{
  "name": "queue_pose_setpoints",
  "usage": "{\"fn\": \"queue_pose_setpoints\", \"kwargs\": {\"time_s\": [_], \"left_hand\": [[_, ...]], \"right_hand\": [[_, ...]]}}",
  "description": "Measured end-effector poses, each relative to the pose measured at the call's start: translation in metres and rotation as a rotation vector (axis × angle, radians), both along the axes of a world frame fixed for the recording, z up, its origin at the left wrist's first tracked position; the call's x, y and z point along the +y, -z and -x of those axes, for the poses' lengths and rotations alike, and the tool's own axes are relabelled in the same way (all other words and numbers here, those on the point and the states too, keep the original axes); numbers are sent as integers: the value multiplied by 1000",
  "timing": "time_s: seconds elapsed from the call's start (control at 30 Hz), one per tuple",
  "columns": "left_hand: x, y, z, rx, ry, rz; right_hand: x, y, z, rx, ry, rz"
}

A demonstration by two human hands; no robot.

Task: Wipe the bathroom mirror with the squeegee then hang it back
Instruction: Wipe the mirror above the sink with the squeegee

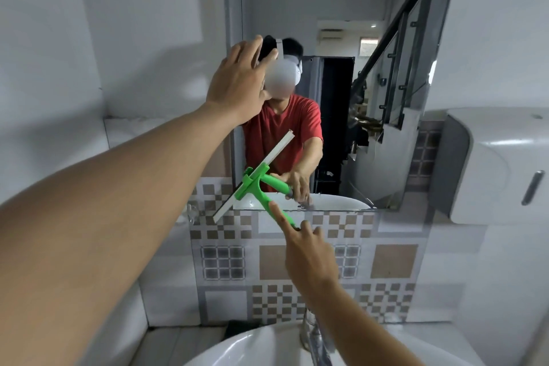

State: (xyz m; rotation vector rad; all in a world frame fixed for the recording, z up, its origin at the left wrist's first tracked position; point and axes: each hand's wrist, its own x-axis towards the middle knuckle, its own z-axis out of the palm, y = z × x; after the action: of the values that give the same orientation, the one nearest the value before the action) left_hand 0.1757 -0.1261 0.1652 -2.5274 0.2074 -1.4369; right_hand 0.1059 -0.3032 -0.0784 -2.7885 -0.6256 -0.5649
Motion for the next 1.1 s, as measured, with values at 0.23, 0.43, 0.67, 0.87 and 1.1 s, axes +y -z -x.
{"fn": "queue_pose_setpoints", "kwargs": {"time_s": [0.23,0.43,0.67,0.87,1.1], "left_hand": [[-9,11,6,-30,-37,37],[-10,35,13,-43,-37,74],[-25,60,11,11,-2,90],[-49,85,4,54,84,36],[-62,108,-3,139,85,35]], "right_hand": [[-72,-25,-26,-229,43,299],[-129,-37,-46,-337,96,380],[-174,-16,-47,-298,179,301],[-180,0,-39,-210,223,151],[-163,38,-29,-63,292,-92]]}}
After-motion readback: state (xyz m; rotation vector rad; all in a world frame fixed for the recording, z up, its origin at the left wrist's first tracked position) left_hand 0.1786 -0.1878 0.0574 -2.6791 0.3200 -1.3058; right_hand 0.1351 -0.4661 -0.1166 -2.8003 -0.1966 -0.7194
